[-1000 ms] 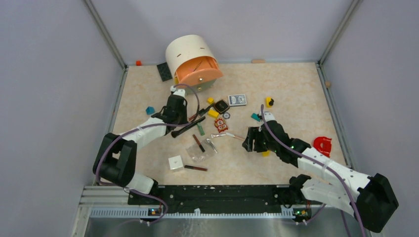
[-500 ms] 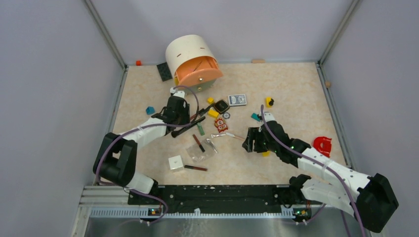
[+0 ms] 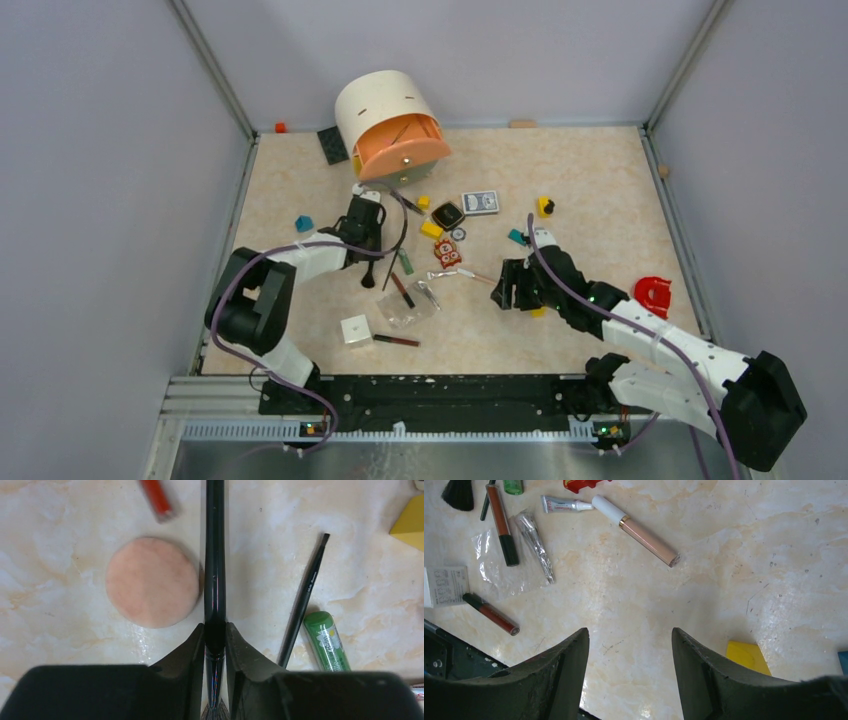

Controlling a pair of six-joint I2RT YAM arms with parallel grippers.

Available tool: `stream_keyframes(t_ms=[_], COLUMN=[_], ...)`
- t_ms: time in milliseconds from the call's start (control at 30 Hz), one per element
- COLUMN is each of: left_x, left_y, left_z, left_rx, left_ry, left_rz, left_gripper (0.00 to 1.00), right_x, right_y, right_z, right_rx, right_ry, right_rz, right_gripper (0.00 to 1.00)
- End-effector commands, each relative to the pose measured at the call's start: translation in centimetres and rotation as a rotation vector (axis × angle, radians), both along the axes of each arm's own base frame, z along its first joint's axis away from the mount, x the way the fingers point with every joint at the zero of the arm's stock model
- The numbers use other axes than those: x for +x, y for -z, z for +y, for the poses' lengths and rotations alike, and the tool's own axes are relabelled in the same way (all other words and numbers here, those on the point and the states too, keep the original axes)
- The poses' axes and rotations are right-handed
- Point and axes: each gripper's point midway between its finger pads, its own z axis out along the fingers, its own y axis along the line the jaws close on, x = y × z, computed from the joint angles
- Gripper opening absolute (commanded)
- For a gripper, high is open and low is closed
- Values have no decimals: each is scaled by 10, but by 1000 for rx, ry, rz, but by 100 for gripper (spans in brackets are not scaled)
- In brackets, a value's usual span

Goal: Organize the makeup
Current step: Pick up the makeup brush from the center of the board.

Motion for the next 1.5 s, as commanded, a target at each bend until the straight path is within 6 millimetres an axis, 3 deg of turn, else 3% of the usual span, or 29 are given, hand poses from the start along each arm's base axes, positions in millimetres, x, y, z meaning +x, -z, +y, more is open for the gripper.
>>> stream_keyframes(t_ms=[0, 267, 367, 533, 833, 933, 1067, 1267, 1467], left_x=[12, 9, 8, 2, -4, -10, -16, -17, -7], left_y=[-19, -50, -60, -70, -86, -96, -133, -221, -292], left_z=[3, 13, 9, 2, 6, 17, 25, 30, 32], left_rx=[6, 16, -10, -51, -63, -48, -61, -97, -77], left_ry=[-35, -69, -49, -17, -38, -98, -115, -79, -40], left_rz=[-60, -123, -142, -152, -181, -184, -267, -496, -669], left_gripper=[23, 13, 12, 11, 10, 6, 2, 0, 0], right_x=[1, 2, 2, 1, 0, 0, -1, 0, -2], right_y=[-6, -7, -7, -6, -5, -5, -5, -7, -7], right_z=[0, 4, 4, 2, 1, 1, 1, 2, 0], right_rx=[15, 24, 25, 19, 20, 20, 23, 26, 24], right_ry=[0, -8, -10, -6, -3, -3, -4, -9, -12], right_rz=[-19, -20, -18, -17, -17, -17, -18, -22, -21], right_gripper=[61, 61, 61, 61, 61, 61, 61, 61, 61])
